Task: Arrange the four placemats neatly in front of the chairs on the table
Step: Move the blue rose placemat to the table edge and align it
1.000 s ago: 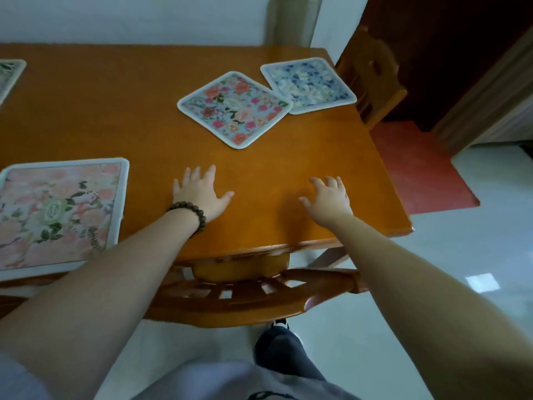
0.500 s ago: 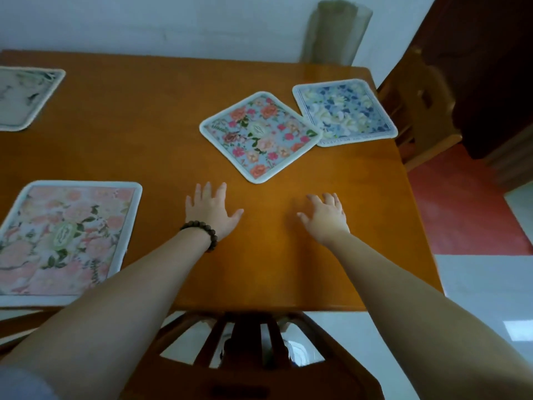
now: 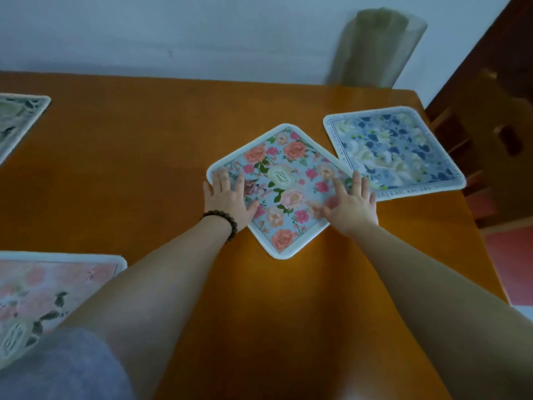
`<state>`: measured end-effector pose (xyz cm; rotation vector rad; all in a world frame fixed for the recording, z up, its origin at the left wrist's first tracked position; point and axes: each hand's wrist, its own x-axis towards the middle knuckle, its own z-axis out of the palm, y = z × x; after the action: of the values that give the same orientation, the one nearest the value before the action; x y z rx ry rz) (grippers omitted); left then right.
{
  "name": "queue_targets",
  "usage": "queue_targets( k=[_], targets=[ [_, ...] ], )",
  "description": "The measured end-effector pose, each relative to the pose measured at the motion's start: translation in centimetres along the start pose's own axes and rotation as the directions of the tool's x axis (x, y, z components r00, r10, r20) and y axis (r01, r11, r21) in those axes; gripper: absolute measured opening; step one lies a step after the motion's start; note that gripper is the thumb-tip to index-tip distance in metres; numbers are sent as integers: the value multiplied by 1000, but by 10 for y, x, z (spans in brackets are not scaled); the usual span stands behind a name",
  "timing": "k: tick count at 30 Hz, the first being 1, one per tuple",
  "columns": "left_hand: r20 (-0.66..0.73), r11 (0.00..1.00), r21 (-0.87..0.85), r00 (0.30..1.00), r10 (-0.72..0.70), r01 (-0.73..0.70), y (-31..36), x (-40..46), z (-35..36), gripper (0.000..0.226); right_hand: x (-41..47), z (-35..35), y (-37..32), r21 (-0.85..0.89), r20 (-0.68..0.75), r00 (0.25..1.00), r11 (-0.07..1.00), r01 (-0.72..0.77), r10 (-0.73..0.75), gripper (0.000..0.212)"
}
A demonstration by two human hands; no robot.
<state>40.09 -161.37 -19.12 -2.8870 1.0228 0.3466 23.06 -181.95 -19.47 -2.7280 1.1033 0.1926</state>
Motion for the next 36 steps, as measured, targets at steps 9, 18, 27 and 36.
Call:
queue_targets(
  k=[9,18,27,36],
  targets=[
    [-13,997,7,996,-83,83,-17,76,17,82,61,7,1,-54,104,994,998,-14,20,101],
    [-55,996,-18,994,-92,91,-16,26,28,76,29,4,4,-124,132,991,992,31,-15,105],
    [18,991,-38,992,-129,129,-21,-85,44,76,-74,23,12,-39,178,983,998,56,-48,108],
    [72,980,-66,981,-182,187,-23,-208,70,77,-191,44,20,-41,205,976,995,88,-78,105]
  ],
)
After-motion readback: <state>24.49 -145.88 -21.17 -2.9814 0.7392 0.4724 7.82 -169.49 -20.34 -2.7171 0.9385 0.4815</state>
